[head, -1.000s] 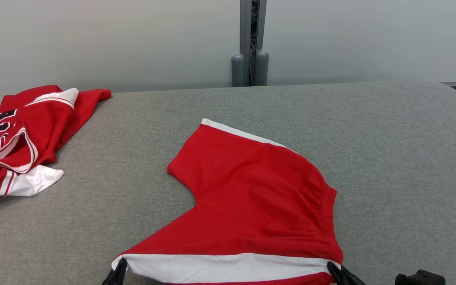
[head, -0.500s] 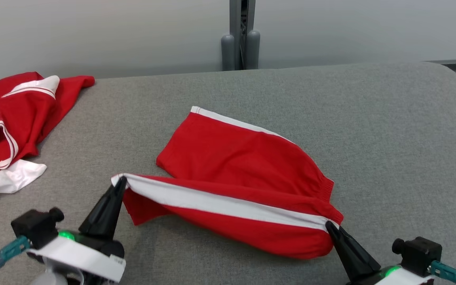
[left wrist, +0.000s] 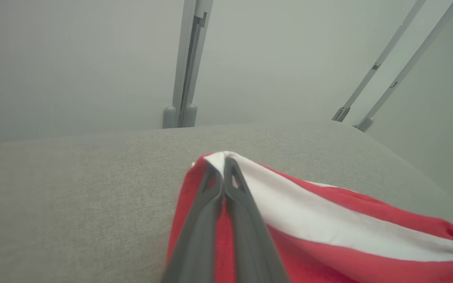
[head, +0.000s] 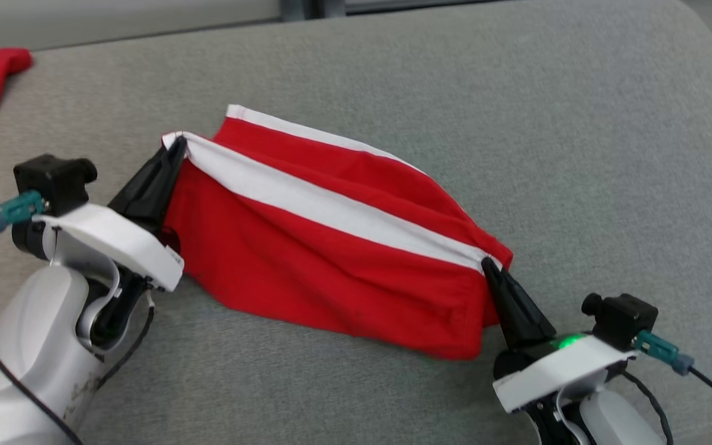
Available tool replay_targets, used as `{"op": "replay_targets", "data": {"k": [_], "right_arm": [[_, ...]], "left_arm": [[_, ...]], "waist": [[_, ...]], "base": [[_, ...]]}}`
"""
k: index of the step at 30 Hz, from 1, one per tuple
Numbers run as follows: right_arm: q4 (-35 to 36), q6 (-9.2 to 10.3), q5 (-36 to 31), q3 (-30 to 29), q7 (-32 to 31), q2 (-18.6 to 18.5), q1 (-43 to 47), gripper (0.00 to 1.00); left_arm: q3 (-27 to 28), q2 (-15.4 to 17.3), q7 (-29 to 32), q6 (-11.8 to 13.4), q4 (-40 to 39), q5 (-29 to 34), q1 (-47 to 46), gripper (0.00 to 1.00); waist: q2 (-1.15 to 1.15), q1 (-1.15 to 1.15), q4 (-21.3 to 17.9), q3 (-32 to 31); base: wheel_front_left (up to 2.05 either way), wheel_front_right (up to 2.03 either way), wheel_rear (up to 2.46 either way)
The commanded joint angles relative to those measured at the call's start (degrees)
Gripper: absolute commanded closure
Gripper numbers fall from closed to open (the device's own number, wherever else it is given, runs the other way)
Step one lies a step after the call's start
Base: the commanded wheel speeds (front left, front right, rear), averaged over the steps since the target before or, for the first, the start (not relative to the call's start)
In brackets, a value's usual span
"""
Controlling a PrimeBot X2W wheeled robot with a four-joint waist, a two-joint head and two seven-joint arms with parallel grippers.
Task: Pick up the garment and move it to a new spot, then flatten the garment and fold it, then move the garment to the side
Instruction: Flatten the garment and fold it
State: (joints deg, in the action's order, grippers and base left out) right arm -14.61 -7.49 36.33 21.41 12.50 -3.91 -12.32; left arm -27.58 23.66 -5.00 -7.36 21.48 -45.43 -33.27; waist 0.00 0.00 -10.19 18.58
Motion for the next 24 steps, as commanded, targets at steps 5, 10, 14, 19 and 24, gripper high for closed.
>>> {"op": "replay_targets", "data": {"k": [5,10,14,19,24], "right_arm": [[-4.66,-0.01,1.93,0.19,2.04,0.72,-5.68,1.00],[-7.51,-0.01,3.97,1.61,2.68,0.87,-9.08,1.00],[-8.76,-0.01,5.73,2.93,2.79,0.87,-10.72,1.00],[-9.43,-0.01,7.48,3.84,2.84,0.87,-12.63,1.00],[-10.35,-0.01,6.91,3.59,2.83,0.87,-13.61,0.60]], "left_arm": [[-3.66,0.84,0.73,-0.09,5.28,-0.96,-7.12,1.00],[-6.16,1.14,0.87,-0.08,9.91,-1.80,-12.39,1.00],[-7.32,1.50,0.86,-0.09,12.74,-2.22,-14.72,1.00],[-9.47,1.37,1.23,-0.09,16.49,-3.27,-17.31,1.00],[-11.32,0.49,0.42,-0.09,19.48,-4.08,-18.67,0.11]], "waist": [[0.00,0.00,-3.92,4.81],[0.00,0.00,-4.75,6.56],[0.00,0.00,-5.26,7.19],[0.00,0.00,-5.75,7.72],[0.00,0.00,-5.36,7.24]], "base": [[0.00,0.00,0.00],[0.00,0.00,0.00],[0.00,0.00,0.00],[0.00,0.00,0.00],[0.00,0.00,0.00]]}}
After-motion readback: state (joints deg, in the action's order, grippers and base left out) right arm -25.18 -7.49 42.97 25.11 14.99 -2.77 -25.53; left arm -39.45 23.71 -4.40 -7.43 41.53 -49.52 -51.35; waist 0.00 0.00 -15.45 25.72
